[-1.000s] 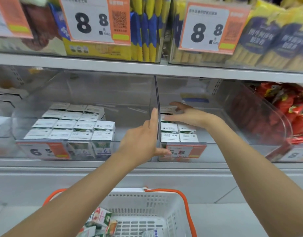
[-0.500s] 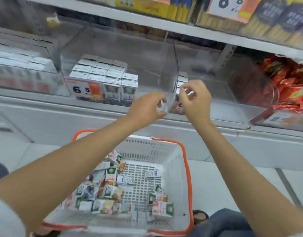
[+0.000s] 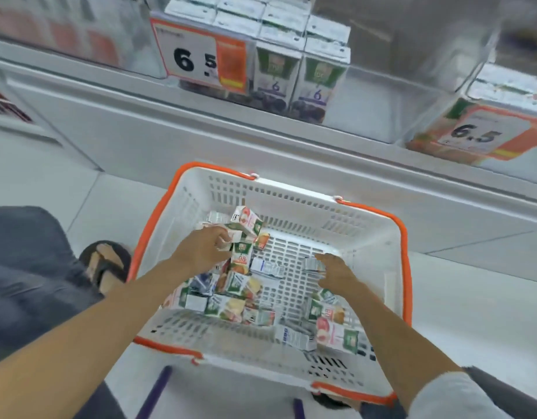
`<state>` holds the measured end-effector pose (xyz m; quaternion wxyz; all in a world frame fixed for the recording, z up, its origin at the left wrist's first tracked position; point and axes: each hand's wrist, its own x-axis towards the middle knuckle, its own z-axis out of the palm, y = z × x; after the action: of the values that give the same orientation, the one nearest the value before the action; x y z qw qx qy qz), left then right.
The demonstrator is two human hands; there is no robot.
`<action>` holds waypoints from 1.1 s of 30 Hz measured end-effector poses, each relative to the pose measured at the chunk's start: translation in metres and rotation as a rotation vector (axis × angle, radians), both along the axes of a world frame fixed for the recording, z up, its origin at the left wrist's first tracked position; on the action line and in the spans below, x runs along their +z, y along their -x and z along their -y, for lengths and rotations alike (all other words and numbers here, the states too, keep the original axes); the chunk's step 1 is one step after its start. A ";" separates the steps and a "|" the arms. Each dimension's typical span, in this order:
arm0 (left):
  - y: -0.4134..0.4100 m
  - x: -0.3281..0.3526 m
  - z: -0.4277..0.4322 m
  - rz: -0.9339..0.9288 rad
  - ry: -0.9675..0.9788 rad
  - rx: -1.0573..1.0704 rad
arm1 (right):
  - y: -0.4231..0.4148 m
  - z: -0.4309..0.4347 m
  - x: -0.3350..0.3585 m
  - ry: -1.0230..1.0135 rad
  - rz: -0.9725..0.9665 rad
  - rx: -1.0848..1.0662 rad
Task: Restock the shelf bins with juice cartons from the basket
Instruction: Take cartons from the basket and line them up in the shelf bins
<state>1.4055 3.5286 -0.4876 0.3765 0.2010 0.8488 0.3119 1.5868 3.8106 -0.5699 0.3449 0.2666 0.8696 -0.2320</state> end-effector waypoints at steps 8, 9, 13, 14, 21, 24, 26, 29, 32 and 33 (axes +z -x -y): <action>-0.015 -0.028 -0.050 0.203 0.081 -0.222 | 0.045 0.022 0.016 0.140 -0.300 0.185; -0.017 -0.031 -0.057 0.298 0.085 -0.230 | 0.052 0.028 0.025 0.292 -0.376 0.068; -0.014 -0.043 -0.044 0.441 0.142 -0.060 | 0.060 0.036 0.025 0.520 -0.532 -0.342; -0.012 -0.045 -0.034 0.491 0.110 0.026 | 0.057 0.039 0.015 0.500 -0.494 -0.377; -0.001 -0.032 0.002 0.656 -0.065 0.384 | 0.043 0.088 -0.051 0.191 -0.190 0.002; 0.003 -0.022 -0.001 0.643 -0.083 0.412 | 0.052 0.080 -0.034 0.244 -0.218 -0.172; 0.004 -0.016 -0.007 0.618 -0.116 0.420 | 0.054 0.067 -0.004 0.466 -0.252 -0.388; 0.005 -0.002 -0.016 0.602 -0.190 0.445 | 0.056 0.052 0.056 0.704 -0.379 -0.577; 0.002 0.019 -0.028 0.695 -0.319 0.500 | 0.058 0.053 0.113 0.902 -0.458 -0.622; 0.001 0.030 -0.032 0.750 -0.380 0.481 | 0.059 0.057 0.129 0.950 -0.471 -0.613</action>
<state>1.4044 3.5610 -0.4578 0.5304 -0.0619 0.6051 0.5906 1.5276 3.7534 -0.4411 0.1423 0.2633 0.6077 -0.7356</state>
